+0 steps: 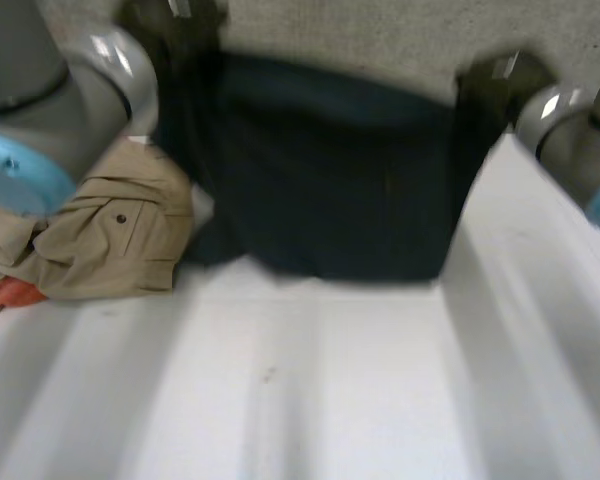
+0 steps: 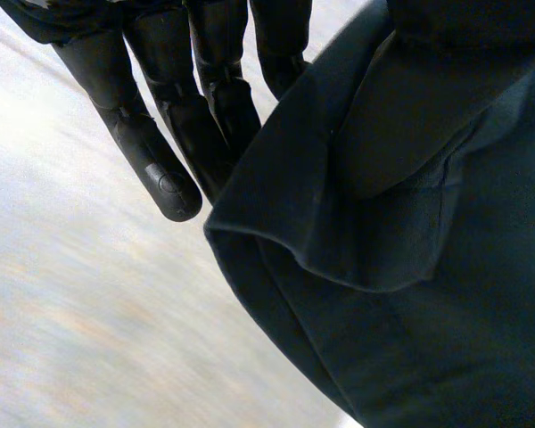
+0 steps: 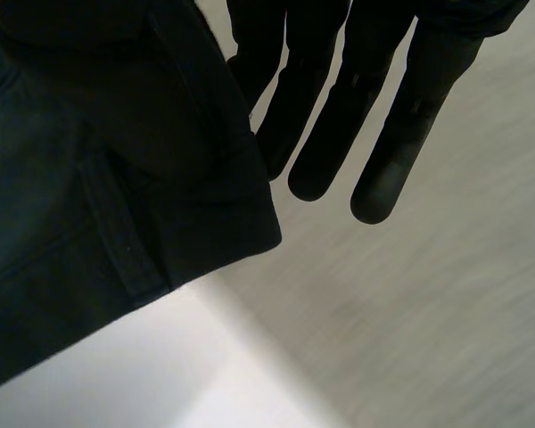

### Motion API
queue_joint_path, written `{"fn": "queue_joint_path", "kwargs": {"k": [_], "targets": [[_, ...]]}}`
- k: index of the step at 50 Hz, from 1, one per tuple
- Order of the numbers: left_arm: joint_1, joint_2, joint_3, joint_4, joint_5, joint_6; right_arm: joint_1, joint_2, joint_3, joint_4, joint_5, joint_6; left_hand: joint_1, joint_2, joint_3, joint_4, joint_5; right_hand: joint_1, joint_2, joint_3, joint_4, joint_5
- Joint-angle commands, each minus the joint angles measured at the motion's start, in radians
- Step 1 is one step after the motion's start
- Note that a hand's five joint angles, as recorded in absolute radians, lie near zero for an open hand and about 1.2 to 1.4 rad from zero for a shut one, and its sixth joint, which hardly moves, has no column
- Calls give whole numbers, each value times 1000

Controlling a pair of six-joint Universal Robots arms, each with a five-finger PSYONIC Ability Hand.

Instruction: Fold the laundry.

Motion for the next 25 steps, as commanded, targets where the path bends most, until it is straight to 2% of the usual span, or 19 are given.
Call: {"fn": "queue_joint_path", "kwargs": {"k": [1, 4, 7, 14, 25], "targets": [[28, 69, 44, 345, -6, -291, -3, -91, -6, -420, 42, 148, 269, 205, 206, 198, 222, 312, 223, 211, 203, 215], [32, 69, 32, 324, 1, -349, -1, -103, 27, -433, 31, 137, 269, 205, 206, 198, 222, 312, 223, 211, 203, 215], [30, 56, -1, 289, 8, -361, -1, -96, 43, -434, 13, 132, 269, 205, 206, 198, 222, 312, 223, 211, 203, 215], [36, 13, -120, 269, 17, -360, -7, -35, 86, -421, -5, 120, 269, 205, 206, 198, 222, 312, 223, 211, 203, 215], [-1, -127, -414, 243, 52, -296, -42, 108, 356, -374, -61, -7, 269, 205, 206, 198, 222, 312, 223, 211, 203, 215]]}}
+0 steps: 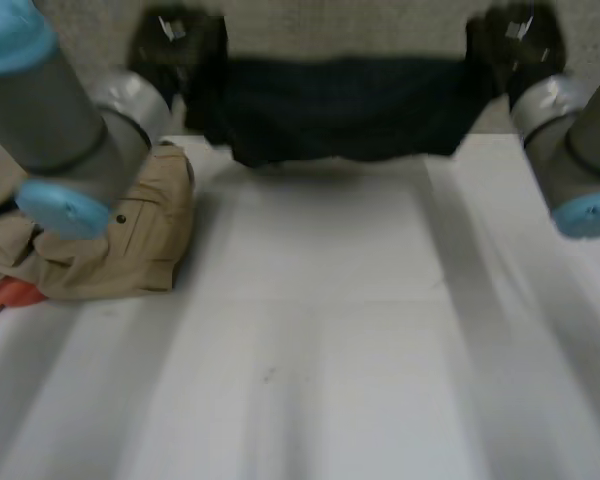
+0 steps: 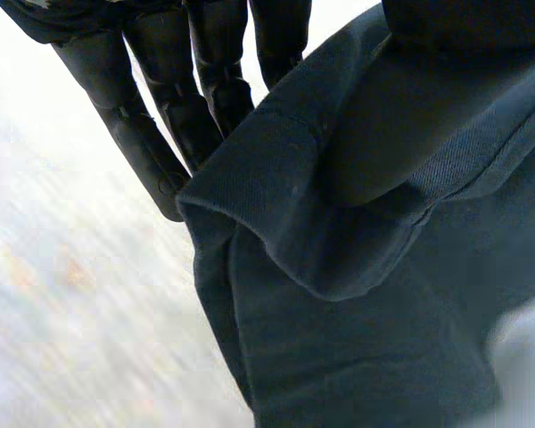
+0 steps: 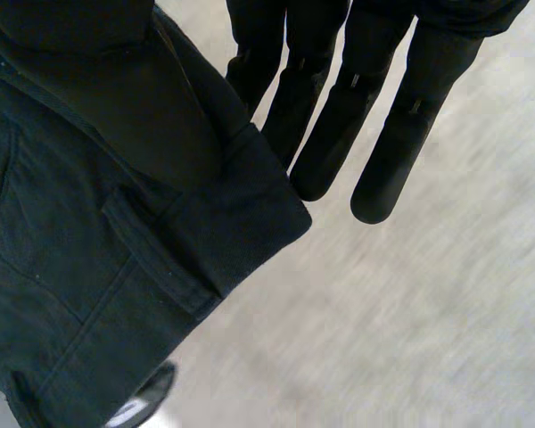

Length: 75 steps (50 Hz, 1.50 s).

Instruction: Fold the laundry.

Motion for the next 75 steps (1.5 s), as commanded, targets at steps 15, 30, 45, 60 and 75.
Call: {"fn": "queue_joint_path", "kwargs": {"k": [15, 30, 45, 60, 75], "targets": [[-146, 139, -477, -648, 45, 263, -90, -198, 521, 510, -52, -402, 264, 199, 203, 198, 215, 297, 223, 211, 203, 210], [-204, 188, -422, -705, 26, 402, -135, -284, 573, 630, -105, -538, 264, 199, 203, 198, 215, 297, 223, 211, 203, 210], [-122, -253, 236, -596, -191, 244, -8, 127, 136, 145, -42, -185, 264, 199, 203, 198, 215, 297, 223, 211, 203, 210], [-112, -390, 526, -563, -257, 230, 39, 377, -128, 71, 105, -202, -958, -1023, -1019, -1024, -1006, -924, -998, -1011, -1019, -1011], [-160, -220, 123, -290, -97, 251, -9, 182, 76, 19, -46, -45, -958, -1023, -1019, -1024, -1006, -924, -998, -1011, -1019, -1011]]}}
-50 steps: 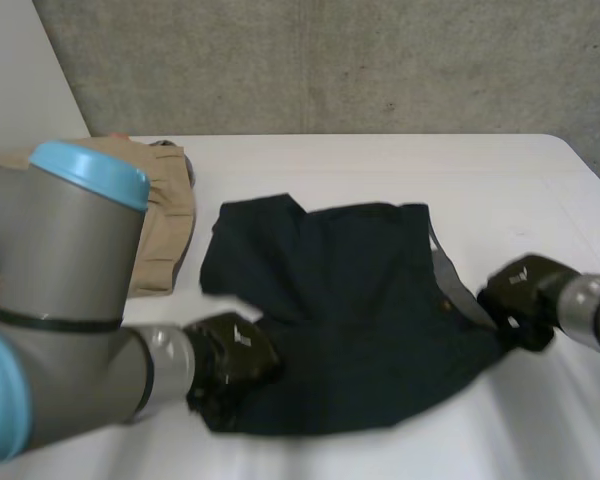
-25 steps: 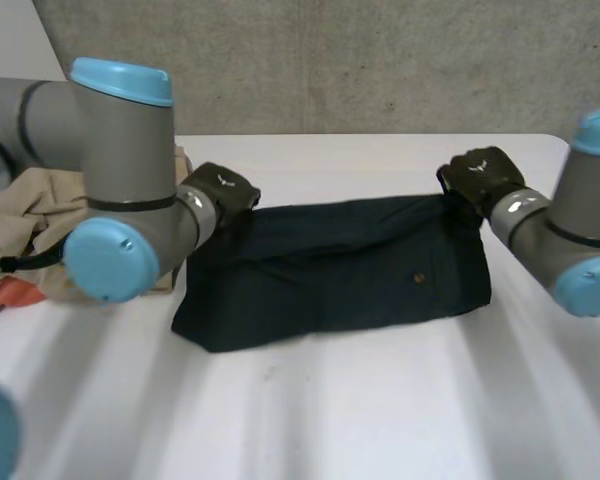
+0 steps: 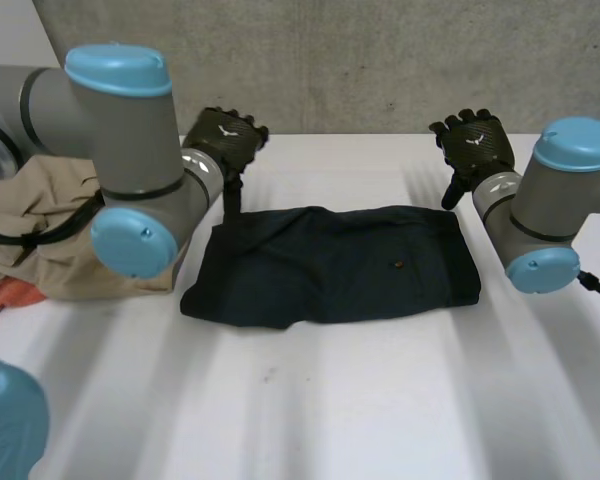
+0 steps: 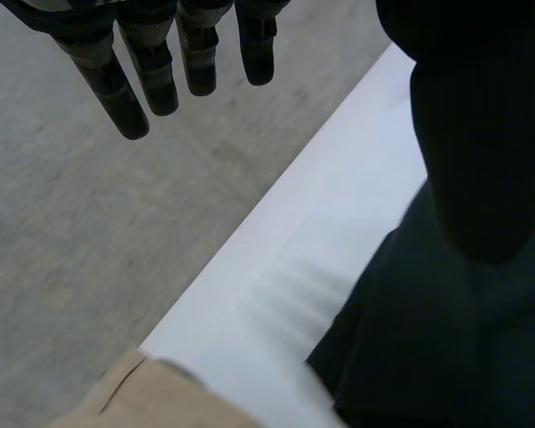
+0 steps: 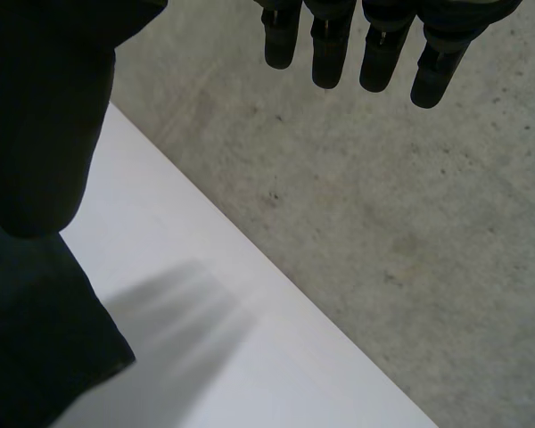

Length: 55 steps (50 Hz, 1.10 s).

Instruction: Fold the laundry.

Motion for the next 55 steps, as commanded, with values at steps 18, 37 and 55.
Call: {"fn": "queue_joint_path", "kwargs": {"k": [18, 37, 55], "targets": [[46, -490, 480, 1, 82, 254, -18, -66, 158, 17, -77, -30, -15, -22, -30, -20, -42, -34, -24, -28, -28, -37], [123, -382, 374, 236, 156, 104, -21, -83, 161, 27, -77, -34, -15, -22, -30, -20, -42, -34, -24, -28, -28, -37], [-5, 23, -176, 202, 126, 15, -98, -174, 257, 455, -123, -45, -15, -22, -30, -20, -42, -34, -24, -28, -28, -37]]}}
